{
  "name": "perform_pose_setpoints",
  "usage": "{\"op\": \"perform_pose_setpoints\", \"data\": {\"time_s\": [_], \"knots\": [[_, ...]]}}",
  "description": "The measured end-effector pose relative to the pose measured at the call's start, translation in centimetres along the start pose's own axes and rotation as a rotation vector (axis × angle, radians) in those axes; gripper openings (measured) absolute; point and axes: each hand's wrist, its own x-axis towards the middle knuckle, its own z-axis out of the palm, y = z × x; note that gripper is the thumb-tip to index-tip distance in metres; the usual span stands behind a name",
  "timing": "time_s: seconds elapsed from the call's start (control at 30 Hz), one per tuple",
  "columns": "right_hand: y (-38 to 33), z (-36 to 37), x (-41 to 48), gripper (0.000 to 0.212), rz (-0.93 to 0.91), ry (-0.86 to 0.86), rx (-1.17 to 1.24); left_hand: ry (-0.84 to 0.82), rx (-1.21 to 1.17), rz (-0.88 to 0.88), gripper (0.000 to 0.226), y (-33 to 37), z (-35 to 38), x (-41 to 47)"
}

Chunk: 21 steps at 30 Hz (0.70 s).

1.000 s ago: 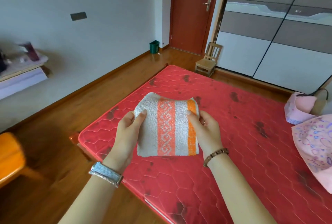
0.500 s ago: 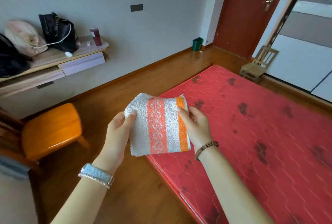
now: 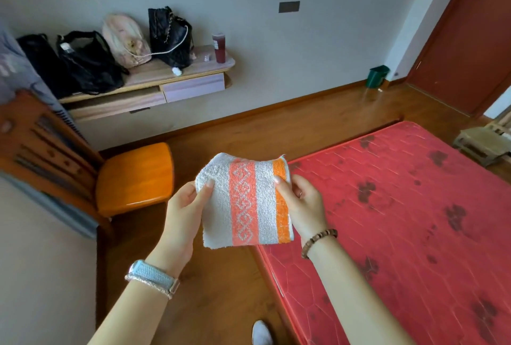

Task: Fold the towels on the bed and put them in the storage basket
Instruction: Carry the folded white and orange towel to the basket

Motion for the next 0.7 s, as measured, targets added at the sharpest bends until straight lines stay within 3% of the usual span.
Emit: {"op": "perform_pose_setpoints", "data": {"time_s": [0.23,0.47,0.7], "knots": [[-0.7,2.5,8.7,0.040,-0.017,-0.081,0.015,0.133,0.011,0.004,0.035,2.4,0.7,6.7],[-1.3,4.6,14.9,0.023,0.023,-0.143,0.053,0.228,0.060,0.025,0.031,4.4,1.3,12.0],[-0.6,6.5,19.6,0.022,0.082,-0.147,0.079,0.225,0.040,-0.007,0.026,4.5,1.8,17.2]]}}
